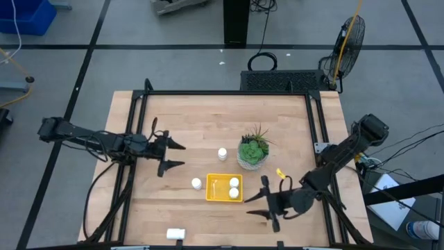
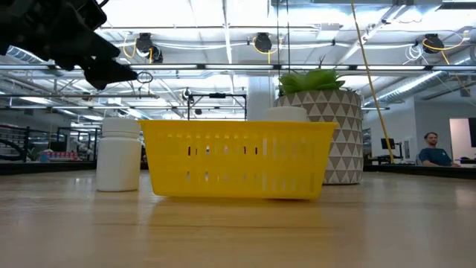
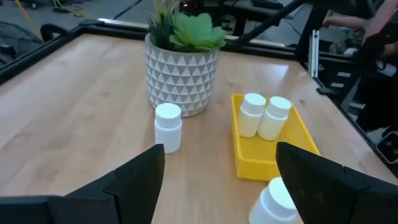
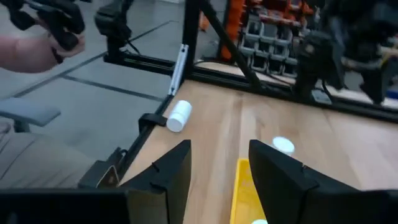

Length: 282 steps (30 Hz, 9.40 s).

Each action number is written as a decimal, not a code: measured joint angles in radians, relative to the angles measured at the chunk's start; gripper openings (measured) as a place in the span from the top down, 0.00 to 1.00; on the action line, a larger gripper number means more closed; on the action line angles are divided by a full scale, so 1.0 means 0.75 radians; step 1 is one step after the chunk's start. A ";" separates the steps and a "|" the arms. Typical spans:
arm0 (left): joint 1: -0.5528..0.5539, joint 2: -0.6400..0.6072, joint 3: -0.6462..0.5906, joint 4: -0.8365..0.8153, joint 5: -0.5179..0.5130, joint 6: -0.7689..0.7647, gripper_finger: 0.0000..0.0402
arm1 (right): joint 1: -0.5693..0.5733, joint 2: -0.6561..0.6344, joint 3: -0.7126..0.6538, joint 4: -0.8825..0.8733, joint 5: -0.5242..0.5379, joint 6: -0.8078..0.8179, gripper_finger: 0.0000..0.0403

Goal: Pick and place pill bottles into a basket
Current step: Put the top white pill bottle into the yellow bin

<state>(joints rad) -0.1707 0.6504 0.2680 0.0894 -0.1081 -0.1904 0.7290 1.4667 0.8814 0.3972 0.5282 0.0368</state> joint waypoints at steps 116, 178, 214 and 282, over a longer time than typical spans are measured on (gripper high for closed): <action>0.313 1.393 0.808 0.023 0.251 0.256 0.44 | 0.020 -0.002 -0.204 0.375 -0.004 -0.035 0.63; 0.325 1.487 0.807 0.136 0.343 0.308 0.46 | 0.034 -0.003 -0.203 0.393 -0.007 -0.040 0.63; -0.040 1.202 0.884 -0.073 0.178 0.112 0.59 | 0.034 -0.003 -0.203 0.408 -0.002 -0.081 0.63; -0.080 1.558 0.897 0.152 0.145 0.032 0.59 | 0.034 -0.003 -0.203 0.442 -0.006 -0.102 0.63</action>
<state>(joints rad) -0.2306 1.8191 0.9408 0.2033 0.0004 -0.1664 0.7543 1.4643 0.7288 0.7288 0.5240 -0.0399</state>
